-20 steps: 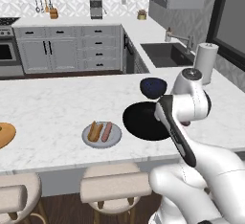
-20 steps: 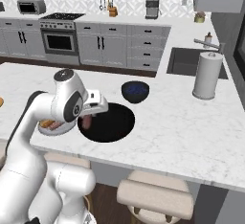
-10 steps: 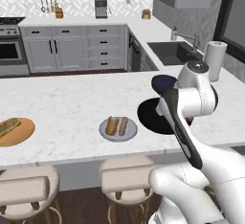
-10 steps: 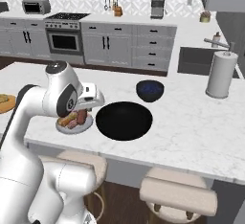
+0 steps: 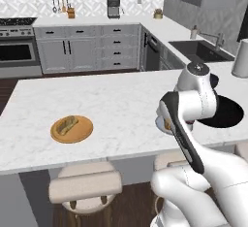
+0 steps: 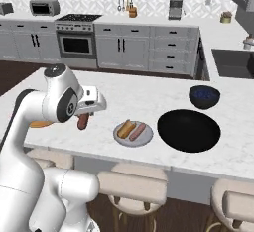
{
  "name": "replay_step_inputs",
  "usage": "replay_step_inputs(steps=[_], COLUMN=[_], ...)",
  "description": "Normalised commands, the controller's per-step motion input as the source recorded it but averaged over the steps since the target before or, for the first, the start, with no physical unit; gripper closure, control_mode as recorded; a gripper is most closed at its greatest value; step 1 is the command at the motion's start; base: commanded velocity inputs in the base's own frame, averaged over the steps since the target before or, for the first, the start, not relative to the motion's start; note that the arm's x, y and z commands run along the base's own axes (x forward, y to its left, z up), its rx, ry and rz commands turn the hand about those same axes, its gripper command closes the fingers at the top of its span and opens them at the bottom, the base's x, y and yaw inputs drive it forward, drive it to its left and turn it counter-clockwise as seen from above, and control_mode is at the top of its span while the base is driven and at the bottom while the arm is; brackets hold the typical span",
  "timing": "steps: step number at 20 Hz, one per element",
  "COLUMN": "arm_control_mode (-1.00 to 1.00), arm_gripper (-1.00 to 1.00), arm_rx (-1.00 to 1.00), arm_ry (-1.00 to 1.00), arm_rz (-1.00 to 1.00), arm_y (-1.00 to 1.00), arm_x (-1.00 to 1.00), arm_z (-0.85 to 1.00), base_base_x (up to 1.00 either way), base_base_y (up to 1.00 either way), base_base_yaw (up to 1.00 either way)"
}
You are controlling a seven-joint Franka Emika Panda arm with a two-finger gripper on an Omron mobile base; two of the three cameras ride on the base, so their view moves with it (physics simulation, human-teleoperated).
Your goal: Place one bun and one sausage from the bowl on each plate.
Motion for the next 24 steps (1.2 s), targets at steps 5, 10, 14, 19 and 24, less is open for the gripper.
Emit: replay_step_inputs(steps=[5,10,14,19,24], arm_control_mode=[1.0,1.0,-1.0,-1.0,-1.0], arm_gripper=[1.0,1.0,1.0,1.0,1.0], arm_rx=[0.0,0.0,0.0,0.01,0.15], arm_ry=[0.0,0.0,0.0,0.02,0.04], arm_rz=[0.0,0.0,-0.15,-0.36,-0.4], arm_y=[0.0,0.0,0.37,0.3,0.03], arm_x=[0.0,0.0,0.44,0.67,0.65], arm_z=[0.0,0.0,-0.02,-0.39,-0.49], base_base_x=[0.0,0.18,0.13,0.0,0.0], base_base_y=[1.0,1.0,0.23,0.0,0.0], base_base_yaw=[-0.18,-0.19,-0.05,0.0,0.0])
